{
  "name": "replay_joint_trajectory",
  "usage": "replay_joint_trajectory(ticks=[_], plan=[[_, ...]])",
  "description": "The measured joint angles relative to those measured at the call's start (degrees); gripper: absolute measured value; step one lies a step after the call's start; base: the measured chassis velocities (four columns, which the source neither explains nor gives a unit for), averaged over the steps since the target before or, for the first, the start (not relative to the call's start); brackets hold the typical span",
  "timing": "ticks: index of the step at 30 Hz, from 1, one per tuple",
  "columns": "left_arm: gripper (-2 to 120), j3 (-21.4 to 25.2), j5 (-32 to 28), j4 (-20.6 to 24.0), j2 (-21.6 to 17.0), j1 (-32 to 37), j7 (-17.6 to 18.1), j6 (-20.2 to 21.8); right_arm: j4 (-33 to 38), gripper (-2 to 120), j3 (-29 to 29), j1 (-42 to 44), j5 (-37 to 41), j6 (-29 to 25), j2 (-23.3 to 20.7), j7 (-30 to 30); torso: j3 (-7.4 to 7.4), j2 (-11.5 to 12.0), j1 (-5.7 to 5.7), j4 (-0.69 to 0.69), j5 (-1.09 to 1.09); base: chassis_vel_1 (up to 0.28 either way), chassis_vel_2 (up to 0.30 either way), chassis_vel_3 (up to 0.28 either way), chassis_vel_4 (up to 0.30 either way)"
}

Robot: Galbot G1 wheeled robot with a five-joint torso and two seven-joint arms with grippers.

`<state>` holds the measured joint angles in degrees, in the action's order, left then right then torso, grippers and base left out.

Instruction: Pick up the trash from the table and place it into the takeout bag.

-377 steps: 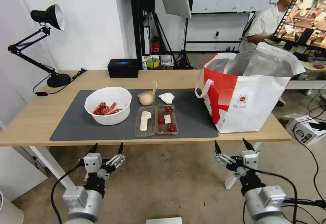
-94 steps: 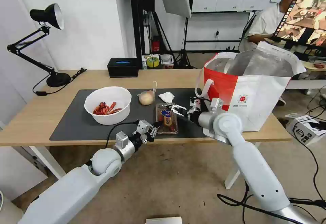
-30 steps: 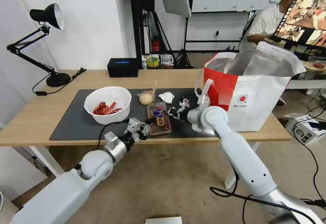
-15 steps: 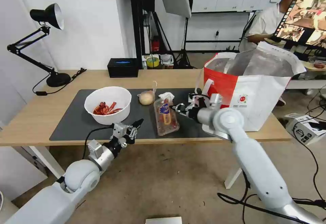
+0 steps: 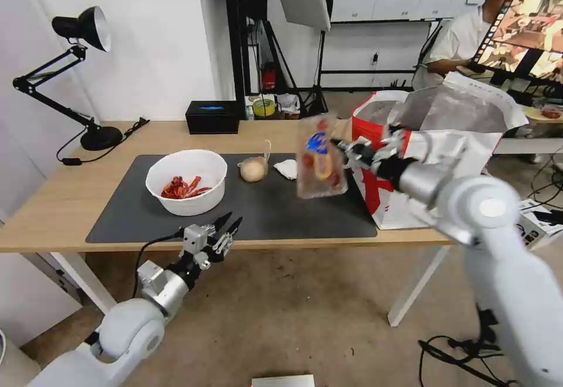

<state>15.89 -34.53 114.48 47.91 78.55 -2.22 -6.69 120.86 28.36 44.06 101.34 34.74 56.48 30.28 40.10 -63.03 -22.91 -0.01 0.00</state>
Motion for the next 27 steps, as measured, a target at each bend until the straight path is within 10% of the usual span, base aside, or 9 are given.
replay_joint_trajectory(ticks=[12, 27], plan=[[98, 1.3, 1.9, 0.1, 2.5, 3.5, -1.7, -1.2, -4.3, 0, 6.1, -1.2, 2.8, -9.9, -8.9, 1.9, 0.01, 0.0, -0.01, 0.01, 0.0, 0.0, 0.0, 0.0, 0.0], [100, -0.6, 2.1, -0.3, 3.0, 1.9, -1.7, -1.4, -15.6, 0, 4.1, -10.9, -2.2, -17.8, -11.3, 5.6, 0.01, 0.0, -0.01, 0.0, 0.0, 0.0, 0.0, 0.0, 0.0]])
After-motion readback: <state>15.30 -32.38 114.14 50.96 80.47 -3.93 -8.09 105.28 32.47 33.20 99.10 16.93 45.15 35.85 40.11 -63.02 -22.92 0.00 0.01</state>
